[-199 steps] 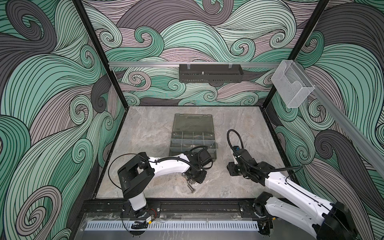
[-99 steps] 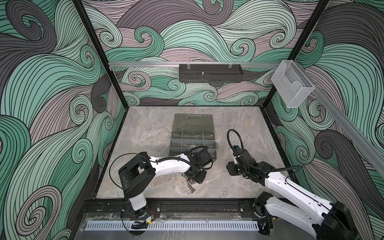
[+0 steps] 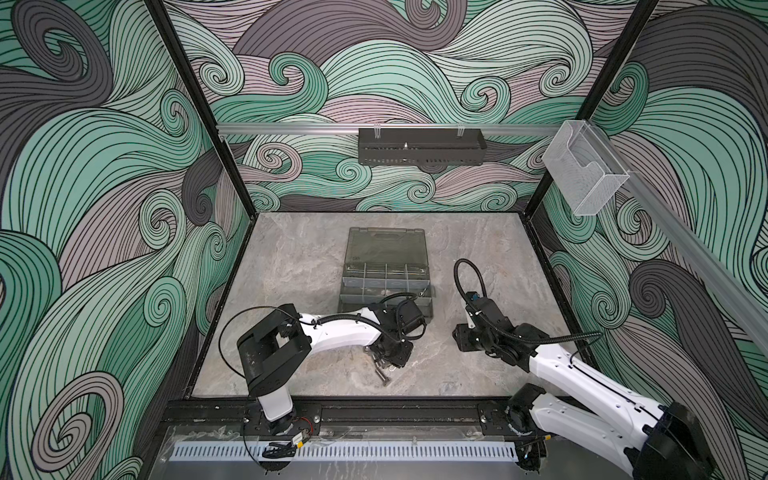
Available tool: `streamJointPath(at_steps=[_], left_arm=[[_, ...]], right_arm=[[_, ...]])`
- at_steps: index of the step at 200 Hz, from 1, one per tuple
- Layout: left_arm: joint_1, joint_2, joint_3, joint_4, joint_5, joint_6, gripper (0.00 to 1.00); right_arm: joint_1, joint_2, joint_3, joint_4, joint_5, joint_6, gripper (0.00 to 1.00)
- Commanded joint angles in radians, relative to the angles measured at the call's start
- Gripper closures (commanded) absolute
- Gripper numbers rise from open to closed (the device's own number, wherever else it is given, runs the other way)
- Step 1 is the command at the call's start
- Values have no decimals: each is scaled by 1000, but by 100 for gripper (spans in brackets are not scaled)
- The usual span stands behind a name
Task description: Sort the screws and nuts into containers
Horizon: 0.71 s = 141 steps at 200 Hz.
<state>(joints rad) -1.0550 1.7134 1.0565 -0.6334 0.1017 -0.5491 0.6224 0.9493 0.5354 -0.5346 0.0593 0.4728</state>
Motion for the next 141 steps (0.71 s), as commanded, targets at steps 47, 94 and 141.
streamJointPath(at_steps=[47,94,141], left_arm=[[-14,12,-14,-16,-3,-20,66],[-14,28,-11,1,2,-13,67],[-20,73,37,-9,-2,19,69]], right_arm=[[-6,3,-13,5,-7,9,60],[-5,5,-16,10,-7,10,59],[-6,-1,-17,10,-6,13,60]])
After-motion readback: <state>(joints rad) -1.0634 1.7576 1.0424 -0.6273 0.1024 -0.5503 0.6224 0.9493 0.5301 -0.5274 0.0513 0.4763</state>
